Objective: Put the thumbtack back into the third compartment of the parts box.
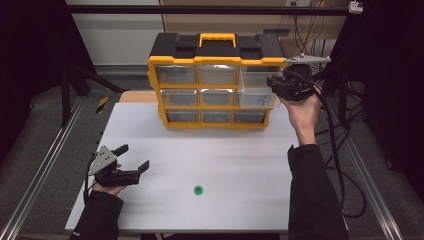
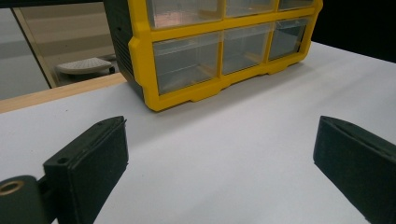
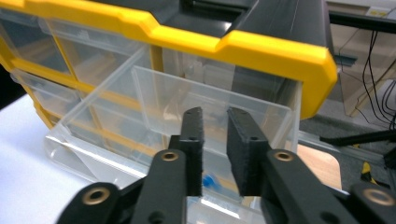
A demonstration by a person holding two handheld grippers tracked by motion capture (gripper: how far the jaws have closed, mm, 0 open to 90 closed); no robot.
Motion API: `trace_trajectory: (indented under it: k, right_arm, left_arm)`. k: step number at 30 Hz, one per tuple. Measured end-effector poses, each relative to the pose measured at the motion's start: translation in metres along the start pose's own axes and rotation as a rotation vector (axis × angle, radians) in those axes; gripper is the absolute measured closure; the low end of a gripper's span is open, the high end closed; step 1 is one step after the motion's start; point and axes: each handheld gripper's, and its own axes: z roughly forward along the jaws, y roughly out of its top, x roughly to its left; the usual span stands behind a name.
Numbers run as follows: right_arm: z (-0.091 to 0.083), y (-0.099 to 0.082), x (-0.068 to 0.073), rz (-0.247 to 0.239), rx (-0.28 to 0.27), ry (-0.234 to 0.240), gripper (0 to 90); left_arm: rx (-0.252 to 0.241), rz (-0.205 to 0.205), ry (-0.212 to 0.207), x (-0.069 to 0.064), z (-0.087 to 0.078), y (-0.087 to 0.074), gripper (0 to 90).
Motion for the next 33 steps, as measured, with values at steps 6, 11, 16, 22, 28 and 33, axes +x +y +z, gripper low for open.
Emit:
trace_trajectory:
  k: [6, 11, 16, 22, 28, 33]
  right_arm:
    - [-0.015, -0.002, 0.001, 0.003, -0.116, 0.049, 45.2]
    - [-0.028, -0.008, 0.006, -0.001, -0.189, 0.047, 24.0]
    - [-0.038, -0.02, 0.01, -0.004, -0.229, 0.083, 12.5]
    - [-0.047, -0.039, 0.016, -0.004, -0.254, 0.095, 5.7]
    - [-0.049, -0.056, 0.023, -0.014, -0.266, 0.112, 3.2]
    - [-0.048, -0.069, 0.029, -0.012, -0.267, 0.124, 1.7]
  left_arm:
    - [-0.003, 0.001, 0.0, 0.0, -0.001, 0.0, 2.4]
    - [-0.003, 0.004, -0.002, 0.0, -0.001, 0.001, 2.3]
    - [-0.005, -0.002, -0.002, 0.0, -0.001, 0.001, 2.2]
    - [-0.006, -0.001, -0.002, -0.001, -0.001, 0.001, 2.1]
    - [-0.007, -0.001, 0.0, 0.0, -0.002, 0.001, 1.9]
    - [-0.006, 0.0, 0.001, 0.0, -0.002, 0.002, 1.8]
